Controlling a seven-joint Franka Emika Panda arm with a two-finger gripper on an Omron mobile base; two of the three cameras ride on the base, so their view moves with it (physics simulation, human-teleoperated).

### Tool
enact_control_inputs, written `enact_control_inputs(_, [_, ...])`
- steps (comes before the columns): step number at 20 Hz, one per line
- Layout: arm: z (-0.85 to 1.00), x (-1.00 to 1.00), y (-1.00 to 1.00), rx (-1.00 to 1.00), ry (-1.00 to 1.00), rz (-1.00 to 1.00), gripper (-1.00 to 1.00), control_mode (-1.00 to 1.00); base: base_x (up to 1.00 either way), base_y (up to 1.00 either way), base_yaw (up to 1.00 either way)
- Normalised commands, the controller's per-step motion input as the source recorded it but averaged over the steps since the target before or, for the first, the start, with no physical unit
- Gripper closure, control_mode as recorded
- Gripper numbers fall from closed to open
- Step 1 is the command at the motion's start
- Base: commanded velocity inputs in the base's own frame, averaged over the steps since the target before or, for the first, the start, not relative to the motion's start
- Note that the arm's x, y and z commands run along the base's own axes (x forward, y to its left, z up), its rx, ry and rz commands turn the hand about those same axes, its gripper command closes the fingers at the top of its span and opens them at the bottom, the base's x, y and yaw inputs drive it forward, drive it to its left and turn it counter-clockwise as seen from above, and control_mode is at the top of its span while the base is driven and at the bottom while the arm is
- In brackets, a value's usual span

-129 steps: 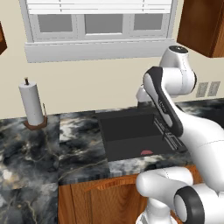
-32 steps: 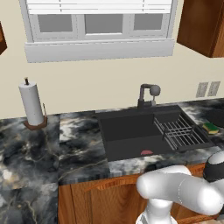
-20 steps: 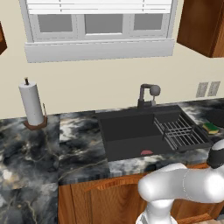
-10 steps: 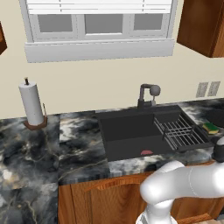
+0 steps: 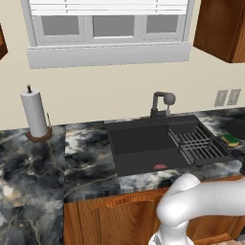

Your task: Pick the pan and sponge and place them into the sink. Then turn on the water.

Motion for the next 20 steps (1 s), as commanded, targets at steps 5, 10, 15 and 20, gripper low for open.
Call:
enact_control_inputs(5, [-0.26,0.13,-0.32,0.0,0.08,-0.01,-1.0,-1.0,0.0,0.0,0.0])
enact_control_inputs(10, [-0.28,0.17,-0.22,0.0,0.07,0.0,-1.0,-1.0,0.0,0.0,0.0])
enact_control_inputs(15, [-0.28,0.14,-0.19,0.01,0.04,0.0,-1.0,-1.0,0.0,0.0,0.0])
enact_control_inputs(20, [-0.23,0.14,-0.18,0.02,0.02,0.0,-1.0,-1.0,0.0,0.0,0.0])
